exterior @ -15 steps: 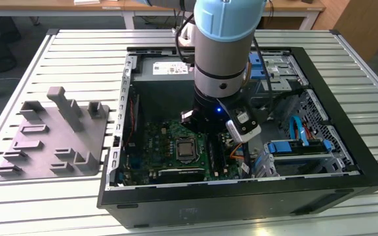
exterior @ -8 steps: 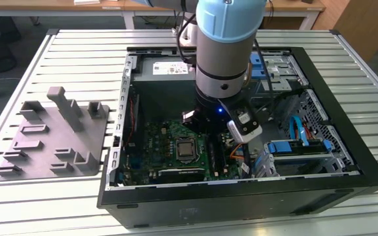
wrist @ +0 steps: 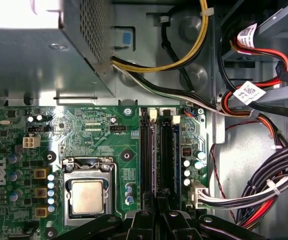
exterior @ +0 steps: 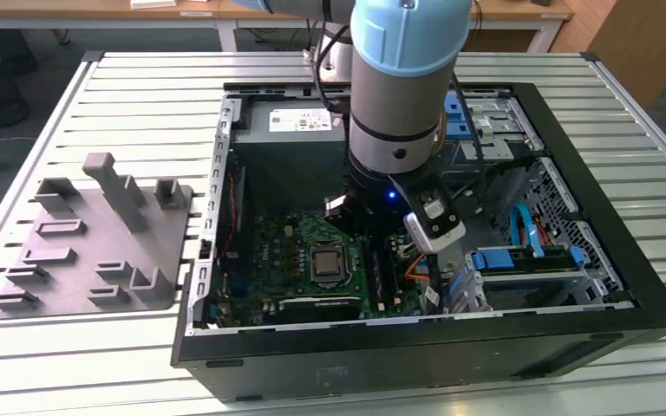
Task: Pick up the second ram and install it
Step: 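Insert the second ram into the second slot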
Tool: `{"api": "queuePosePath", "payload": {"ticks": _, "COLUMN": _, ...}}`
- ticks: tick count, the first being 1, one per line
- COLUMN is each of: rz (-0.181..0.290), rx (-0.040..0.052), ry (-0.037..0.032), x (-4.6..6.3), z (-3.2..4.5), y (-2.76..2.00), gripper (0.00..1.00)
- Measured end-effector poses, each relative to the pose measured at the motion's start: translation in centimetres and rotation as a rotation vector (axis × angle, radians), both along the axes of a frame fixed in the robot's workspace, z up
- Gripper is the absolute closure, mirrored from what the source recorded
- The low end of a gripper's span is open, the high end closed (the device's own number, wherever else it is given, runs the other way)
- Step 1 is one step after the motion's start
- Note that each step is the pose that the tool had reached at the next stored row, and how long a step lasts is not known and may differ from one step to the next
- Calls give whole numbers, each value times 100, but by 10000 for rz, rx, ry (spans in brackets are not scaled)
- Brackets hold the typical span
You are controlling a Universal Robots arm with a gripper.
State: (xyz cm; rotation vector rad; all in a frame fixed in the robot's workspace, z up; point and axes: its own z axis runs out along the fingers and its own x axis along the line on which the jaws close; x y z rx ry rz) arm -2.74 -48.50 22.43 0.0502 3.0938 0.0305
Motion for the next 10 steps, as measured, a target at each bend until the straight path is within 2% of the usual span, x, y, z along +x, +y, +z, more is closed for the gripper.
{"api": "queuePosePath", "payload": {"ticks": 10, "rz": 1, "rx": -3, "ry": 1, "x": 1, "z": -18, "y": 0, "gripper": 86}}
